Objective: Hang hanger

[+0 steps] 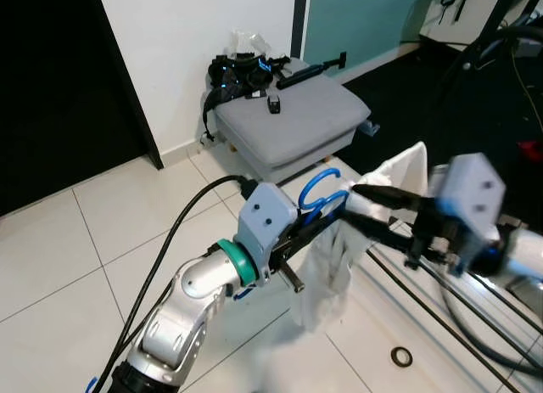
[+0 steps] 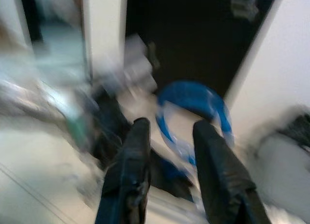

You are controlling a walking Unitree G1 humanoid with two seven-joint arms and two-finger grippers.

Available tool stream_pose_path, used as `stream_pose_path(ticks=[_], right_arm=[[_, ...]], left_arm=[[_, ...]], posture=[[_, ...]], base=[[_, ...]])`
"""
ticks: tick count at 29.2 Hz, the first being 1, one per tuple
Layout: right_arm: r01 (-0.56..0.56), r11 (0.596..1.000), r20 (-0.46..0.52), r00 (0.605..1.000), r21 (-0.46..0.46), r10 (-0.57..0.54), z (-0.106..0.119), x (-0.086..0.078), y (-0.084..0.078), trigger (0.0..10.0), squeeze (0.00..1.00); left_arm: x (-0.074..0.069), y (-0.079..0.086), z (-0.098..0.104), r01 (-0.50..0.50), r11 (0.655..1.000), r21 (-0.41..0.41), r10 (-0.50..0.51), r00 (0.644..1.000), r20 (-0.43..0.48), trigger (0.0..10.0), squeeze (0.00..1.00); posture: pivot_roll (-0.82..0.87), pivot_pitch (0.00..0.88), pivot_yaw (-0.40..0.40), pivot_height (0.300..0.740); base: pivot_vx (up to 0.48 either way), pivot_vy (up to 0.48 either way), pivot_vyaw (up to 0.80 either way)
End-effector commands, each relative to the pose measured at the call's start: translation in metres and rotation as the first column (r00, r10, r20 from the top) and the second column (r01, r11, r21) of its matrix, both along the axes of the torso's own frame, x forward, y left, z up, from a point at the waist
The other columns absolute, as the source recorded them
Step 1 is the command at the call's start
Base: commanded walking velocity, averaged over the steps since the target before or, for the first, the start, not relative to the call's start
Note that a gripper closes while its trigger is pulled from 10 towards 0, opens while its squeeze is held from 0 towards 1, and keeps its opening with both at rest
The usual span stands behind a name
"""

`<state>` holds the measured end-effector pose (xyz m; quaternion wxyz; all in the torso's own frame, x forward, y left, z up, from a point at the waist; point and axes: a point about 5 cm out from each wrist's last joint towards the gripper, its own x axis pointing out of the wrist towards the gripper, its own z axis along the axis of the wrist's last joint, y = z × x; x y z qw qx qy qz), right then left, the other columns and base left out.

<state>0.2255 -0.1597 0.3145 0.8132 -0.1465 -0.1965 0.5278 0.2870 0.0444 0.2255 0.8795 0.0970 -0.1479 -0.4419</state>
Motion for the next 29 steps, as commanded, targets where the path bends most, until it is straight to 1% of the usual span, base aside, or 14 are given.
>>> stream_pose_path(ticks=[1,4,7,8,9,10,11,12,15,16,19,21,25,29], right_arm=[[-0.127,0.983,0.03,0.992,0.134,0.124,0.02,-0.013,0.0,10.0,0.0],[-0.087,0.976,0.067,0.995,0.202,0.075,0.034,-0.008,-0.009,10.0,0.0],[-0.056,0.976,0.079,0.996,0.213,0.04,0.038,-0.006,-0.013,10.0,0.0],[0.034,0.989,0.101,0.994,0.146,-0.049,0.04,0.0,-0.022,10.0,0.0],[0.218,0.972,0.174,0.964,-0.083,-0.201,0.034,0.011,-0.039,10.0,0.0],[0.326,0.9,0.221,0.937,-0.288,-0.269,0.029,0.016,-0.054,10.0,0.0],[0.381,0.804,0.252,0.922,-0.456,-0.294,0.024,0.018,-0.068,10.0,0.0],[0.389,0.745,0.258,0.92,-0.541,-0.294,0.021,0.019,-0.075,10.0,0.0],[0.282,0.698,0.168,0.959,-0.658,-0.229,0.02,0.014,-0.08,10.0,0.0],[0.282,0.698,0.168,0.959,-0.658,-0.229,0.02,0.014,-0.08,10.0,0.0],[0.172,0.668,0.091,0.984,-0.725,-0.154,0.02,0.014,-0.08,10.0,0.0],[0.172,0.682,0.105,0.985,-0.711,-0.139,0.024,0.023,-0.078,10.0,0.0],[0.171,0.705,0.116,0.985,-0.688,-0.125,0.027,0.027,-0.075,10.0,0.0],[0.106,0.743,0.092,0.994,-0.661,-0.06,0.024,0.035,-0.065,10.0,0.0]], left_arm=[[-0.001,-0.005,0.003,0.016,1.0,-0.025,-0.015,1.0,0.028,10.0,0.0],[0.001,-0.007,0.005,0.004,0.999,-0.049,-0.002,1.0,0.029,10.0,0.0],[0.001,-0.007,0.006,-0.001,0.998,-0.061,0.002,1.0,0.029,10.0,0.0],[0.002,-0.007,0.007,-0.003,0.996,-0.085,0.005,1.0,0.019,10.0,0.0],[0.001,-0.005,0.01,0.023,0.995,-0.098,-0.021,1.0,0.021,10.0,0.0],[0.0,-0.001,0.012,0.054,0.994,-0.1,-0.051,0.998,0.029,10.0,0.0],[-0.001,0.002,0.014,0.087,0.992,-0.091,-0.084,0.996,0.038,10.0,0.0],[-0.003,0.004,0.015,0.108,0.991,-0.081,-0.105,0.994,0.044,10.0,0.0],[-0.007,0.01,0.016,0.175,0.984,-0.025,-0.173,0.983,0.061,10.0,0.0],[-0.007,0.01,0.016,0.175,0.984,-0.025,-0.173,0.983,0.061,10.0,0.0],[-0.014,0.015,0.012,0.251,0.963,0.1,-0.261,0.96,0.104,10.0,0.0],[-0.019,0.016,0.008,0.288,0.938,0.192,-0.314,0.941,0.124,10.0,0.0],[-0.022,0.017,0.006,0.314,0.921,0.228,-0.347,0.93,0.12,10.0,0.0],[-0.026,0.02,0.004,0.363,0.883,0.297,-0.411,0.904,0.117,10.0,0.0]], posture=[[-0.18,0.205,0.114,0.74],[-0.19,0.207,0.11,0.74],[-0.19,0.207,0.11,0.74],[-0.2,0.208,0.109,0.74],[-0.21,0.209,0.11,0.74],[-0.23,0.212,0.107,0.74],[-0.23,0.212,0.107,0.74],[-0.23,0.212,0.107,0.74],[-0.25,0.212,0.101,0.74],[-0.25,0.212,0.101,0.74],[-0.25,0.211,0.095,0.74],[-0.24,0.211,0.092,0.74],[-0.23,0.21,0.09,0.74],[-0.22,0.213,0.087,0.74]], base=[[0.0,0.0,0.0],[0.0,0.0,0.0],[0.0,0.0,0.0],[0.0,0.0,0.0],[0.0,0.0,0.0],[0.0,0.0,0.0],[0.0,0.0,0.0],[0.0,0.0,0.0],[0.0,0.0,0.0],[0.0,0.0,0.0],[0.0,0.0,0.0],[0.0,0.0,0.0],[0.0,0.0,0.0],[0.0,0.0,0.0]])
